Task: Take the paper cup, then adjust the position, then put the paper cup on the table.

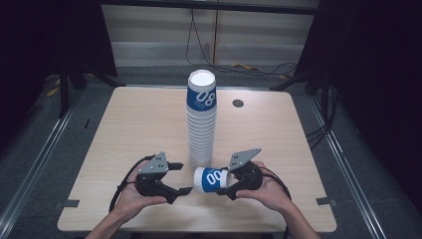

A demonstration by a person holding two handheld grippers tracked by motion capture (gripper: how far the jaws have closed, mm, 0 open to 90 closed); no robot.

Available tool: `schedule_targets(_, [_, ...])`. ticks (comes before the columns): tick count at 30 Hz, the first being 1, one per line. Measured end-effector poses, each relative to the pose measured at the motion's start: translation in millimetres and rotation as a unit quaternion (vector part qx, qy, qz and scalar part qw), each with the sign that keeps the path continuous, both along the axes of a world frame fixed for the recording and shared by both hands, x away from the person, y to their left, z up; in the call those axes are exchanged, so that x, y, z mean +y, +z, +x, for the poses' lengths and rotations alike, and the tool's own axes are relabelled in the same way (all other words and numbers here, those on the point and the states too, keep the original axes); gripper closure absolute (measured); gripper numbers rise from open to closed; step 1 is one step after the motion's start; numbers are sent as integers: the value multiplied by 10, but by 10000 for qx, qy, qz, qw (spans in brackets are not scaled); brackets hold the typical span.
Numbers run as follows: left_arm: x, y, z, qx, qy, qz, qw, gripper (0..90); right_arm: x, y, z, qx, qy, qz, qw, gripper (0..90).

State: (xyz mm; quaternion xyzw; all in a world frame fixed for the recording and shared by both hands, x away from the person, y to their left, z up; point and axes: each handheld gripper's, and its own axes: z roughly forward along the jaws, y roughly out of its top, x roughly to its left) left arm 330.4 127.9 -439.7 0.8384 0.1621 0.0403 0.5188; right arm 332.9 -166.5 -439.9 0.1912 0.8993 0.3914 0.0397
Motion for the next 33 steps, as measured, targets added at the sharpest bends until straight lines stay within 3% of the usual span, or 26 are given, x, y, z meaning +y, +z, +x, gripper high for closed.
schedule_targets(6, [26, 19, -4, 128, 82, -357, 9992, 172, -51, -40, -17, -34, -54, 447, 9990, 288])
schedule_targets(8, [43, 18, 0, 86, 153, -478, 9987, 172, -89, -47, -9, -23, -116, 700, 9975, 288])
schedule_targets(14, [53, 23, 2, 83, 178, -575, 9982, 172, -166, -76, 8, -38, -223, 1195, 9926, 287])
schedule_targets(18, [69, 32, 5, 83, 231, -643, 9976, 172, -157, -75, 2, -50, -215, 1360, 9905, 287])
schedule_targets(22, [71, 39, 4, -70, 411, -656, 9970, 184, -134, -85, -8, -48, -186, 1470, 9889, 286])
schedule_targets(28, [48, 31, -2, -13, 347, -800, 9962, 187, -122, -103, -20, -14, -132, 1603, 9870, 286])
schedule_targets(30, [40, 26, 0, -79, 310, -818, 9961, 187, -122, -111, -17, -1, -119, 1631, 9865, 286])
schedule_targets(33, [46, 19, 12, -100, 434, -904, 9949, 196, -102, -106, -15, 32, -98, 1713, 9852, 286])
